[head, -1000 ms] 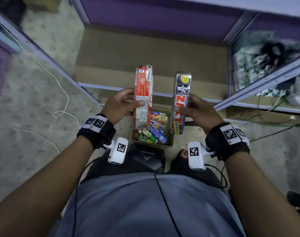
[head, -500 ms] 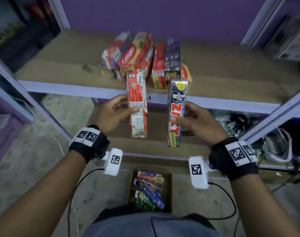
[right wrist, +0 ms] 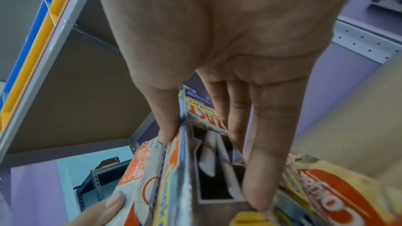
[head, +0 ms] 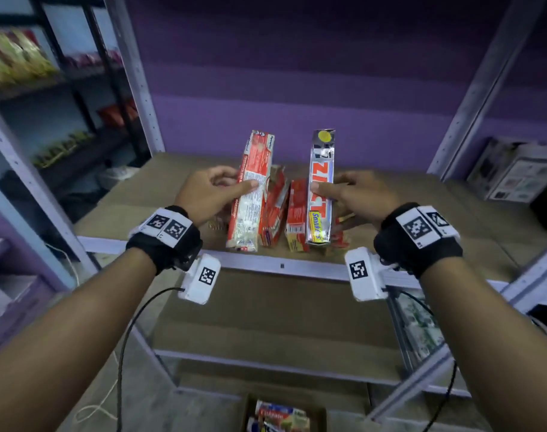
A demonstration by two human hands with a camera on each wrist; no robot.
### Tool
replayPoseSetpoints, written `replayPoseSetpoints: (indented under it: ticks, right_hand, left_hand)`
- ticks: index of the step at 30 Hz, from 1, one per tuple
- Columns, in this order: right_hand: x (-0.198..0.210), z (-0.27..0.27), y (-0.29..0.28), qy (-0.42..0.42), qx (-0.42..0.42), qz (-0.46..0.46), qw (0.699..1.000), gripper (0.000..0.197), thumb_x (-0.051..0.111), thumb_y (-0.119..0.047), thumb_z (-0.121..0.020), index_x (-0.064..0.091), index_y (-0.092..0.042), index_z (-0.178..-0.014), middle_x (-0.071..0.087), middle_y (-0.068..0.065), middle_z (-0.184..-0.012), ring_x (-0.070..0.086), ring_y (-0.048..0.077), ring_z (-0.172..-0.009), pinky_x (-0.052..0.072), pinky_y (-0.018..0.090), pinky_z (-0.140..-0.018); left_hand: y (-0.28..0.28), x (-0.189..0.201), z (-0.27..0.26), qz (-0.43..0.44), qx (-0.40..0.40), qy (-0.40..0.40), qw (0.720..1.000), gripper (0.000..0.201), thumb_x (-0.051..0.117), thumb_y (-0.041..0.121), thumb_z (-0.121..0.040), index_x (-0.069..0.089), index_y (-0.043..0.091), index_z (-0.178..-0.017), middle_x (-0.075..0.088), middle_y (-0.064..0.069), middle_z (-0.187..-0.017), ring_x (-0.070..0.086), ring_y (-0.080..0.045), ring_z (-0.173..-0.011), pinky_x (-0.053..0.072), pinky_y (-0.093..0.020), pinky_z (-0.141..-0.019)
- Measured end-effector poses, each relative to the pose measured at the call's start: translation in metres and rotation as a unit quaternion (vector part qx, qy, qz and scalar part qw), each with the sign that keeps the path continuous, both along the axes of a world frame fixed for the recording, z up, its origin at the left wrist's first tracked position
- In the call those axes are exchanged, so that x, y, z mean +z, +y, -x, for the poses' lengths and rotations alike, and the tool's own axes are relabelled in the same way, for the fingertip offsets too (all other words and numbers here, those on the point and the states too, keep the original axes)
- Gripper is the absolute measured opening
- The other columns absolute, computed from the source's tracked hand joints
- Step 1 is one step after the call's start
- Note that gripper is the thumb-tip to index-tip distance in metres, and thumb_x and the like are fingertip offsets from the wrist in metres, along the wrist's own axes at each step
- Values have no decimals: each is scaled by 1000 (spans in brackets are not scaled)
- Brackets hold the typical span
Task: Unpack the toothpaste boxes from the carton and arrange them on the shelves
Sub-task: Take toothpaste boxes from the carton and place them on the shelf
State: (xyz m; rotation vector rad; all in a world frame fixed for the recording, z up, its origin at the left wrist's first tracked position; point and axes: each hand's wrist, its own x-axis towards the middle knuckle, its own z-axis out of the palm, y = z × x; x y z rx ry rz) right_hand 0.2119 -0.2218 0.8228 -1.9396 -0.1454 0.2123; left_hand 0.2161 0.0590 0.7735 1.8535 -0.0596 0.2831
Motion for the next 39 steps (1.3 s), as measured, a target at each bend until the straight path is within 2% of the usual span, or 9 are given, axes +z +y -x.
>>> replayPoseSetpoints:
  ticks: [7,10,12,14,17,22,25,30,39]
  right_hand:
    - [10,-48,23,33,-50,55,997,50,81,-46,-76,68,-4,-100,73,18,-85,74,32,-67,62,45,-60]
    - [5,-65,32,18,-67,97,993,57,79,-54,-71,67,-5,-97,74,16,-74,73,35,-64,62,51,-66]
    - [0,-76,38,-2,-69,150,986,70,73,-61,-72,58,-8,-115,75,11,-93,74,35,-76,61,50,-76]
    - [-6,-85,43,-25,-57,226,972,80,66,-67,-73,47,-16,-132,67,6,-119,70,33,-95,57,45,-87]
    - [-17,-94,53,-61,-52,298,951,80,58,-72,-74,47,-22,-135,62,4,-130,63,29,-110,50,33,-92]
    - [-30,-98,67,-75,-36,365,927,83,51,-77,-77,49,-22,-139,53,3,-144,55,28,-124,44,35,-98]
    - [-27,-98,69,-84,-22,371,925,62,52,-70,-81,59,-23,-121,64,4,-123,65,27,-102,53,35,-86]
    - [-19,-94,58,-94,5,351,932,18,57,-25,-90,65,-19,-106,67,2,-106,63,20,-80,51,24,-60]
    - [1,-71,32,-81,29,292,953,12,64,-16,-92,70,-26,-92,70,1,-68,64,10,-45,43,17,-38]
  left_hand:
    - [-3,27,-47,-119,27,86,989,40,75,57,-74,74,19,-85,75,8,-73,72,-9,-64,52,-19,-51]
    - [-5,22,-67,-107,45,98,988,32,77,46,-78,75,19,-96,75,6,-74,71,-7,-62,52,-18,-53]
    - [-5,19,-77,-109,43,99,988,30,77,40,-80,72,22,-103,75,7,-81,70,-5,-62,50,-15,-53]
    - [-5,17,-85,-139,42,107,984,30,75,44,-80,69,27,-104,75,6,-96,70,-8,-78,54,-20,-71]
    - [-5,19,-94,-180,43,104,977,39,73,49,-78,69,28,-110,73,9,-105,69,-14,-93,54,-31,-91]
    - [-13,24,-97,-290,54,82,952,48,64,59,-81,64,32,-120,66,10,-117,64,-16,-102,51,-26,-89]
    - [-18,23,-97,-331,62,71,939,47,56,61,-86,62,33,-123,66,8,-120,63,-15,-100,48,-23,-82]
    - [-23,28,-98,-418,54,47,906,41,48,52,-93,60,30,-124,62,-2,-121,59,-23,-104,46,-29,-83]
    - [-17,37,-78,-515,-1,-29,857,40,56,46,-89,59,21,-120,55,-3,-105,57,-24,-98,51,-38,-85]
